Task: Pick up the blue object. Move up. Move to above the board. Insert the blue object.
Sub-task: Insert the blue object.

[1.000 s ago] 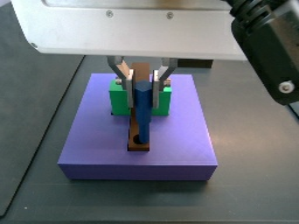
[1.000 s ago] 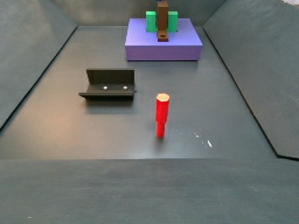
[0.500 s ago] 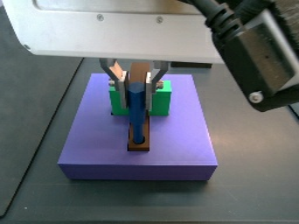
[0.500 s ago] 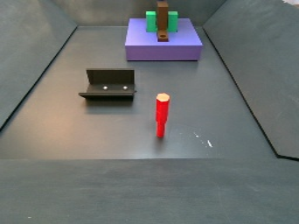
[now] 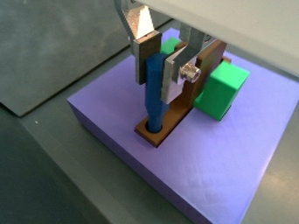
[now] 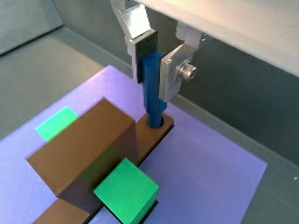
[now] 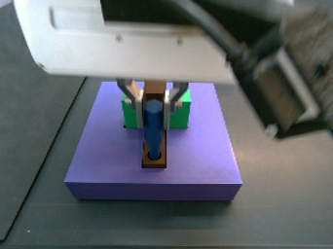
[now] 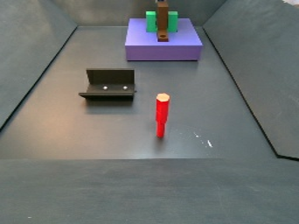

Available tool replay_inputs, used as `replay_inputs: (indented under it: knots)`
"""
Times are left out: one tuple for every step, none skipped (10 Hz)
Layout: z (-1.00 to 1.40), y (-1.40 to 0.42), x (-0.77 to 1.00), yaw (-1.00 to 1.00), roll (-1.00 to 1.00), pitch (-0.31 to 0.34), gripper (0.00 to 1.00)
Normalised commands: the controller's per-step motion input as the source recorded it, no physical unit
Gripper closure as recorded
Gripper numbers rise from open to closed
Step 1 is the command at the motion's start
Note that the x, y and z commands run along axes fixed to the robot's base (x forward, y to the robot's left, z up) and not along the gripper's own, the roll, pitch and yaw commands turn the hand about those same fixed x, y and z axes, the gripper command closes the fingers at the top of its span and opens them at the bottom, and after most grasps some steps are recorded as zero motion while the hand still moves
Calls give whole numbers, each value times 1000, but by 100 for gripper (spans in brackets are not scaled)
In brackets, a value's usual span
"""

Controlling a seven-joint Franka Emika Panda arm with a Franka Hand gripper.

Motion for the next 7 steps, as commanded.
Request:
replay_inputs:
  knots:
    - [-669, -40, 0, 0, 191, 0, 100]
    - [-777, -183, 0, 0, 183, -17, 100]
    - [-757, -223, 57, 0, 160, 0, 100]
    - [-757, -100, 220, -69, 154, 11, 100]
    - [-697, 0, 320, -171, 117, 104, 100]
    - [0, 0, 63, -37, 0, 43, 100]
    - [0, 0, 0, 0, 0, 0, 100]
